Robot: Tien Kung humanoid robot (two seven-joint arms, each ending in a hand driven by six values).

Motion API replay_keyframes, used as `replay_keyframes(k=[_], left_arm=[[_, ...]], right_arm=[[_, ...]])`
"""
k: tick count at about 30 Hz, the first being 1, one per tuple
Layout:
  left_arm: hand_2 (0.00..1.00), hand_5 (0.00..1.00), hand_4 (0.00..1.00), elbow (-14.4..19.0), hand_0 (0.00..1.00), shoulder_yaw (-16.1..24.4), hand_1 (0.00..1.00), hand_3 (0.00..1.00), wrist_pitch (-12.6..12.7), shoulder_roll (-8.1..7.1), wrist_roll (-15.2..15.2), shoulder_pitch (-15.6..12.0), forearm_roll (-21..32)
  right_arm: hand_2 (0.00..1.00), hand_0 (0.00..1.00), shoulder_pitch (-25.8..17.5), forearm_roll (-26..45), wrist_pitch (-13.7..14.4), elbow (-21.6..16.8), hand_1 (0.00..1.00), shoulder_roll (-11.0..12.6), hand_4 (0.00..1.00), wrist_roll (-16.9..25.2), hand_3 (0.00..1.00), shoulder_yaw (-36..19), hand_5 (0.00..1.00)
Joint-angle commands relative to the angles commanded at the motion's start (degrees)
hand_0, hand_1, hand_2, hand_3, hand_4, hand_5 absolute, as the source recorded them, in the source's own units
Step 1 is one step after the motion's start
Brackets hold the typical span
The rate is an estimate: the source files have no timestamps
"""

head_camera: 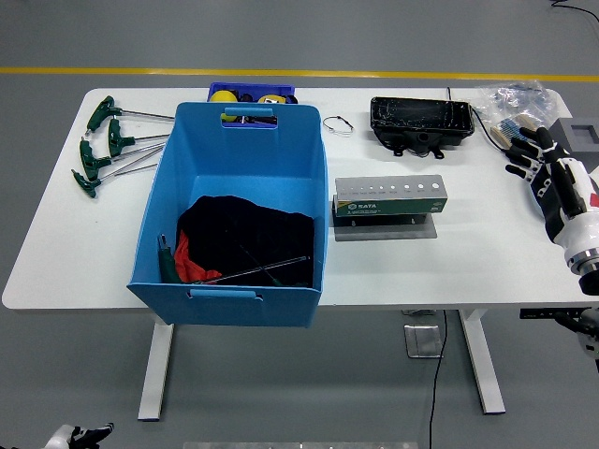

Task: Lift tool from toolbox,place it in box,lift tool from toolbox,place it in box

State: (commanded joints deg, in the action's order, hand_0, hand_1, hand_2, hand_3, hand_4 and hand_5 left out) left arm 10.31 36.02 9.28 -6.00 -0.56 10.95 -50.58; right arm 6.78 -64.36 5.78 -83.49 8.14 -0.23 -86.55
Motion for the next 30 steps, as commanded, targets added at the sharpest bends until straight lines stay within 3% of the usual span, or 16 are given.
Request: replay_keyframes(k=[6, 14, 21, 27, 30], left_arm=[[0.702, 0.624, 0.691, 0.0, 0.723, 0.3, 0.718, 0.669, 0.0, 0.04, 0.0, 0.0, 0.3], [0.702, 0.622, 0.689, 0.0, 0.723, 2.0, 0.719, 0.669, 0.1, 0.15, -0.2, 0.1, -0.9], [0.702, 0.624, 0.690, 0.0, 0.721, 0.4, 0.717, 0.668, 0.0, -0.05, 0.1, 0.2, 0.8], [0.702, 0.622, 0.689, 0.0, 0.723, 0.0, 0.716, 0.668, 1.6, 0.06, 2.1, -1.5, 5.2], [0.720, 0.621, 0.688, 0.0, 0.742, 2.8, 0.744, 0.667, 2.4, 0.49, 2.7, -2.8, 5.2]], right_arm=[[0.769, 0.770, 0.4, -1.5, -2.5, -0.9, 0.710, -0.2, 0.998, -4.0, 0.769, -1.7, 0.916], [0.778, 0.769, 1.1, 1.3, -2.5, 0.0, 0.723, -0.7, 0.998, 0.2, 0.776, -0.8, 0.920], [0.783, 0.775, 1.3, 2.2, -2.3, -0.1, 0.727, -0.8, 0.998, 2.0, 0.780, -0.2, 0.921], [0.782, 0.774, 1.2, 1.7, -1.9, 0.1, 0.725, -0.9, 0.998, 1.8, 0.784, 0.5, 0.921], [0.781, 0.774, 0.9, 1.5, -1.6, 0.2, 0.723, -0.9, 0.998, 1.5, 0.780, 0.7, 0.923]])
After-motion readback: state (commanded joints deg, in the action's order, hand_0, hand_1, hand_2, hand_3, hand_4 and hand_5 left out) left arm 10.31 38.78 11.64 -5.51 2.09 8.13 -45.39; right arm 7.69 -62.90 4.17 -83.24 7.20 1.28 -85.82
